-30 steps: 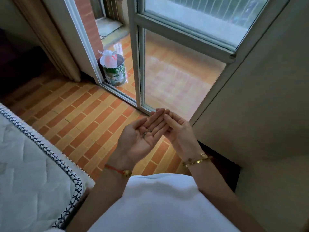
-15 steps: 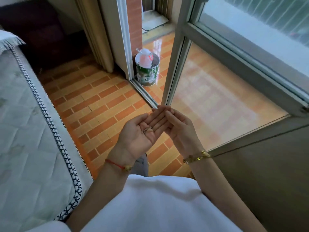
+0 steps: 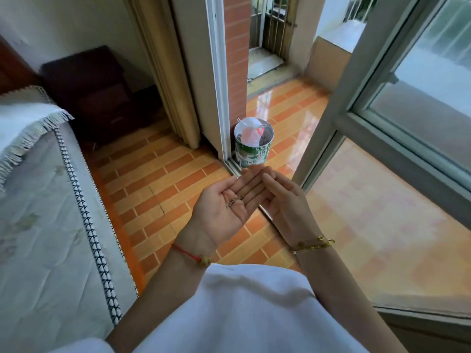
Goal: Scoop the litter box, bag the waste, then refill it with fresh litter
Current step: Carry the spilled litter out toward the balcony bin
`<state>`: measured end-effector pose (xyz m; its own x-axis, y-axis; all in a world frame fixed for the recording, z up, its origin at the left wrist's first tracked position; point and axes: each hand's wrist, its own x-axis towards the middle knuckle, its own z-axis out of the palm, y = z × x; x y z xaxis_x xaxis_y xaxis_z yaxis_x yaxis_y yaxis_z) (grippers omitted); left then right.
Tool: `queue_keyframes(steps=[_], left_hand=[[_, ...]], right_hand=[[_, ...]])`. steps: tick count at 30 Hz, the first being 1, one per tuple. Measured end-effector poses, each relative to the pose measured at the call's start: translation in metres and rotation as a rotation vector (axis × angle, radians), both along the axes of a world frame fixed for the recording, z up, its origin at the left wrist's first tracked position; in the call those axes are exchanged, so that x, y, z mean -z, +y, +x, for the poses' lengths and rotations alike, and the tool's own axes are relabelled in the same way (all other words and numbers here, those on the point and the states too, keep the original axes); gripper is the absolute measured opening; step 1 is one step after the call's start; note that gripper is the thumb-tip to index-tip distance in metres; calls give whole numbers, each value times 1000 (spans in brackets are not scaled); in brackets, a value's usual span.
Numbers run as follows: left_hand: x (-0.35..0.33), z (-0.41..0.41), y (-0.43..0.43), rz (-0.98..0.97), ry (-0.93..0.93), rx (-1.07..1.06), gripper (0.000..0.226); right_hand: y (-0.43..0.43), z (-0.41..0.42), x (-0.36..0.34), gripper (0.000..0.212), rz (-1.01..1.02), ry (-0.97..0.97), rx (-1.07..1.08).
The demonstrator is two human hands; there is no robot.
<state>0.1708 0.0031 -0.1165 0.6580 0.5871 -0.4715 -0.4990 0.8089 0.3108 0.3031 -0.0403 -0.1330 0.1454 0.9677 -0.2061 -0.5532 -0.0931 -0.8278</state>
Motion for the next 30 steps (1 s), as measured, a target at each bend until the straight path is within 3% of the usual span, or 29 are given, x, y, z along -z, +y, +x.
queue_keyframes(steps=[23,30], left_hand=[[28,108,344,-32,19,-67,47],[39,159,445,-73,33,-14,49]], right_hand=[[354,104,29,32,-113,47,-25],[445,149,32,27,-144,49,60]])
